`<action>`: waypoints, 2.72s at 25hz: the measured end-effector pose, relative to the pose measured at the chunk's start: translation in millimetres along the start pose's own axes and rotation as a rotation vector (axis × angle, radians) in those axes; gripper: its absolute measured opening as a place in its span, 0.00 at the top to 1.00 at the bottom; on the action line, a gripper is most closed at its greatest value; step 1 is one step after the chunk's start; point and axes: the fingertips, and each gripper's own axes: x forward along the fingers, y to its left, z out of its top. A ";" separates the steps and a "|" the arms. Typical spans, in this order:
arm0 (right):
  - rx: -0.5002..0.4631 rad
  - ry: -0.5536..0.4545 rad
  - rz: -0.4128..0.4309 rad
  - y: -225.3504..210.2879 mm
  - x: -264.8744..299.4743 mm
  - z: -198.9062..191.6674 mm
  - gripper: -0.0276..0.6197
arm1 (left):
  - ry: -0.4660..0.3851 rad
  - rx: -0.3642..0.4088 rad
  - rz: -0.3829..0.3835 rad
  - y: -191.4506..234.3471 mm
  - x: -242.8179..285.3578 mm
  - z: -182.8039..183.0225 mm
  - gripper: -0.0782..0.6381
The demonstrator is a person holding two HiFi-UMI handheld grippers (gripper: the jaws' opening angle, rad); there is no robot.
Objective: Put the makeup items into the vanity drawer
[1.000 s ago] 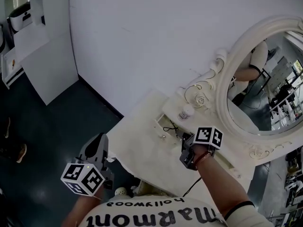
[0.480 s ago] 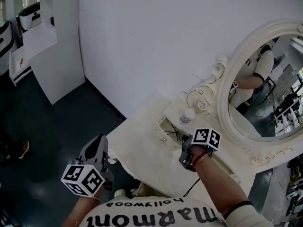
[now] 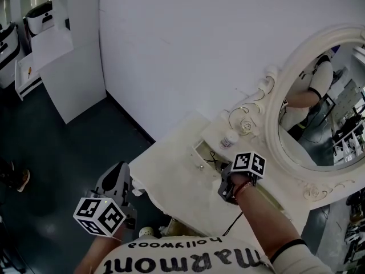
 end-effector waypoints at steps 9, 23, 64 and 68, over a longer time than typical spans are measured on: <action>-0.048 0.027 -0.038 0.6 7.4 -1.6 0.90 | 0.005 -0.010 0.006 4.2 -1.1 -0.1 0.88; -0.091 0.055 -0.051 1.7 16.0 -1.2 0.90 | 0.012 -0.017 0.012 6.1 4.2 -2.9 0.88; -0.231 0.123 -0.121 2.8 30.5 -2.2 0.90 | 0.017 -0.039 0.023 11.1 -2.6 -11.6 0.88; -0.234 0.129 -0.119 3.5 30.8 -2.6 0.90 | 0.014 -0.042 0.024 12.5 -2.6 -11.0 0.88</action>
